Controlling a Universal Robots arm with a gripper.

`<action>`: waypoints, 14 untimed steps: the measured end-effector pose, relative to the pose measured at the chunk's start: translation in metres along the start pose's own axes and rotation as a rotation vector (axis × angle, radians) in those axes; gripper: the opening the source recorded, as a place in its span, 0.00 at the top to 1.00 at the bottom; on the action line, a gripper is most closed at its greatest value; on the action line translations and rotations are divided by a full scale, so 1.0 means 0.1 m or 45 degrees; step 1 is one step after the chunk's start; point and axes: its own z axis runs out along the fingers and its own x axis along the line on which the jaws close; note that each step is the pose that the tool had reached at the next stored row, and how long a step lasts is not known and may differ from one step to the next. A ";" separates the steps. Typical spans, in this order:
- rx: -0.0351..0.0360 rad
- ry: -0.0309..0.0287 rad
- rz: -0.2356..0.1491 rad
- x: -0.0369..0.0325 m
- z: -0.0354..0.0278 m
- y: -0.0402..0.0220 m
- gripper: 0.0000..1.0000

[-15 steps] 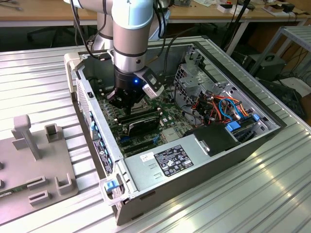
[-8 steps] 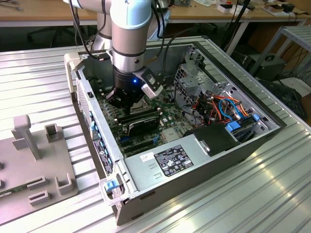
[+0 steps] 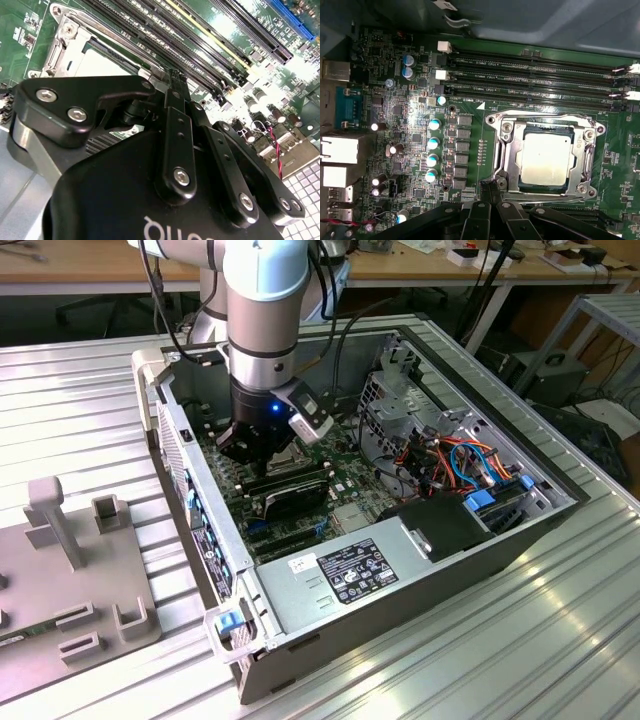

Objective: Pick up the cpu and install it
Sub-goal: 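Install the second cpu locking lever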

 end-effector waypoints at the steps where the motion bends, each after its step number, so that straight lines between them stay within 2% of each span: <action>1: 0.0000 0.0001 0.000 0.000 0.000 0.000 0.89; 8: -0.0002 0.0000 0.000 0.001 0.000 0.000 0.89; 10: -0.0057 -0.0009 0.001 0.000 0.005 0.005 0.89; 14: -0.0088 -0.0018 0.000 0.003 0.002 0.002 0.89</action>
